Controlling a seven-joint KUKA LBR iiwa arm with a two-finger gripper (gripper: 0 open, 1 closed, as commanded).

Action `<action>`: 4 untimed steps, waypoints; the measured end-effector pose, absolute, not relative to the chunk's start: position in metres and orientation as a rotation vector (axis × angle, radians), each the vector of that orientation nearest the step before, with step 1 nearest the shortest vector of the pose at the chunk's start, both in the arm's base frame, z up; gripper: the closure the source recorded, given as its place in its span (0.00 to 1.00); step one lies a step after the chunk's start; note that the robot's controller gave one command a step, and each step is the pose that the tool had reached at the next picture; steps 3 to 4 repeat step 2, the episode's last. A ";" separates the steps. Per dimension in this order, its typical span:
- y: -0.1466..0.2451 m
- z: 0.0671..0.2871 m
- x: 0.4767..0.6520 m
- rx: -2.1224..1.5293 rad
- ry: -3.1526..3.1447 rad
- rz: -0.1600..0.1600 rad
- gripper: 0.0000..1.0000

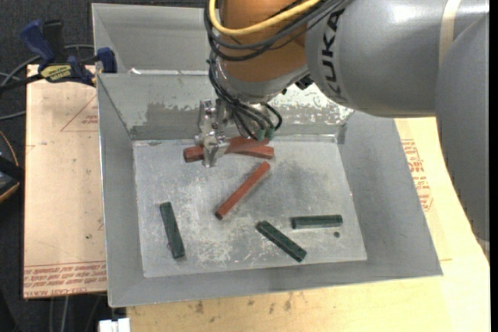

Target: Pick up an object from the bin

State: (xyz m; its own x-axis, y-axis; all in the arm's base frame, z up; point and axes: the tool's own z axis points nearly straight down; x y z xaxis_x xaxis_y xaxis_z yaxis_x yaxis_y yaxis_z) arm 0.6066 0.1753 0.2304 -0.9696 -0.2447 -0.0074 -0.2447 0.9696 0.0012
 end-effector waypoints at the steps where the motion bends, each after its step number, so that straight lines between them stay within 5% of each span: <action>1: 0.175 0.229 0.606 -0.386 3.114 0.003 0.00; 2: 0.175 0.228 0.606 -0.385 3.115 0.003 1.00; 4: 0.175 0.228 0.606 -0.385 3.115 0.003 1.00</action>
Offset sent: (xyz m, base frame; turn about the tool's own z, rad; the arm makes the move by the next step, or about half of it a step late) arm 0.0000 0.0000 0.0000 0.0000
